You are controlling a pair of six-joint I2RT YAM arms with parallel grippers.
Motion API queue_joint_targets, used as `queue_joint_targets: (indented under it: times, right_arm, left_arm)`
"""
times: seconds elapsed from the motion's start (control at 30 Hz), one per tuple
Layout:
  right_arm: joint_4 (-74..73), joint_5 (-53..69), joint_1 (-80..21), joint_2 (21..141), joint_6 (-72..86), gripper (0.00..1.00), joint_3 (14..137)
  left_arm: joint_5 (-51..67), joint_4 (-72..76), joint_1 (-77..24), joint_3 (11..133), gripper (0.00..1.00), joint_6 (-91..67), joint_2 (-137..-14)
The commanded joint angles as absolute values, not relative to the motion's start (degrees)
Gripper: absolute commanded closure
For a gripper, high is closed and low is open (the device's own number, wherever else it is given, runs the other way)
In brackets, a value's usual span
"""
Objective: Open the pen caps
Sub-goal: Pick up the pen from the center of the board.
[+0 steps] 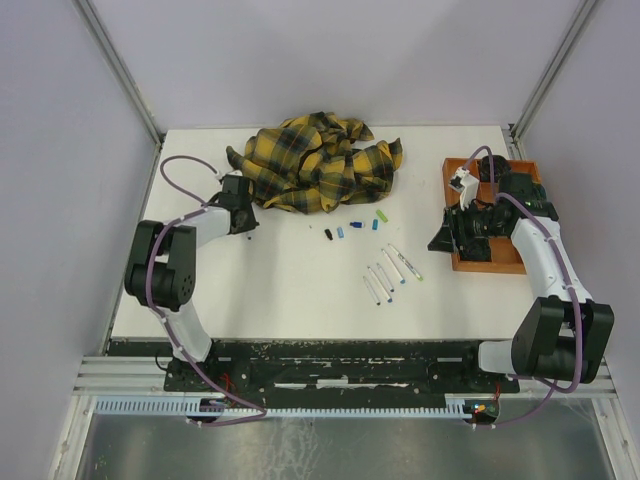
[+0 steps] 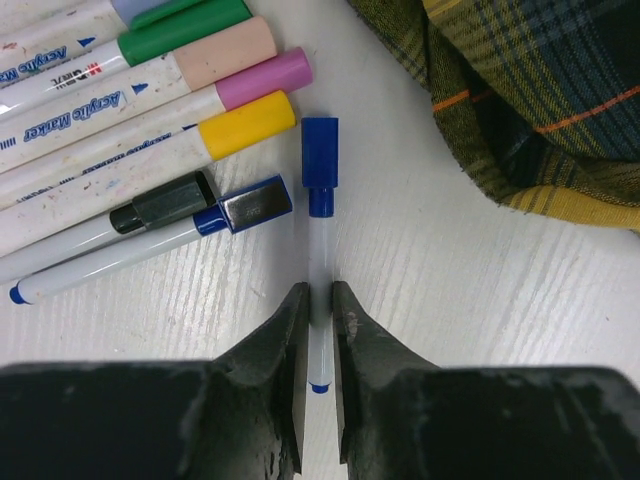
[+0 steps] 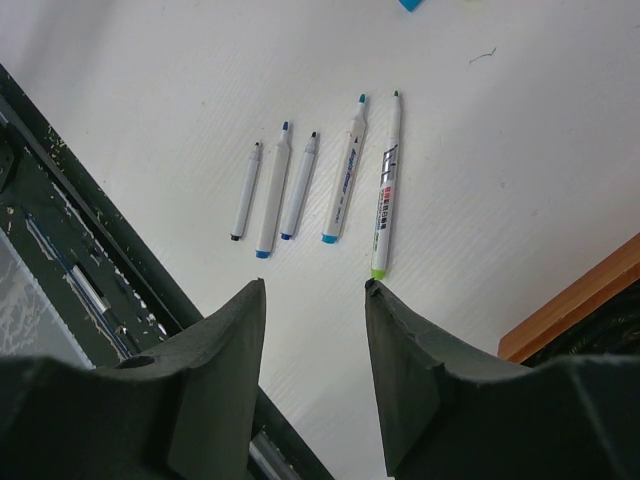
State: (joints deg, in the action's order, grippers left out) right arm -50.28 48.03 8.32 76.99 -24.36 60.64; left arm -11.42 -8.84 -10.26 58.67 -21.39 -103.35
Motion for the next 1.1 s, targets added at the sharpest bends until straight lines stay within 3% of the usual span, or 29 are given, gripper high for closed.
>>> queue_joint_targets:
  times: [0.0,0.2,0.57,0.93,1.07]
  right_arm:
    - [-49.83,50.39,8.46,76.57,-25.31,0.48,62.88]
    - [-49.92,51.81,8.45,75.58,-25.34,0.48,62.69]
    - [-49.74,60.54,8.51,71.63,-24.72,0.48,61.76]
    - [-29.69,69.54,8.13,62.71,-5.82,0.48,54.27]
    - [-22.15,70.24,6.6,60.57,1.05,0.48,51.78]
  left_arm:
    - [-11.6,-16.17,-10.37,57.87,0.83,-18.81,-107.39]
    - [-11.23,-15.3,-10.86,56.24,0.97,-19.17,-105.02]
    - [-8.44,-8.75,-15.42,48.09,0.97,-22.84,-90.68]
    - [6.87,22.53,-22.39,27.26,0.97,-37.15,-68.1]
    - [7.16,34.82,-27.83,23.06,0.97,-41.89,-64.34]
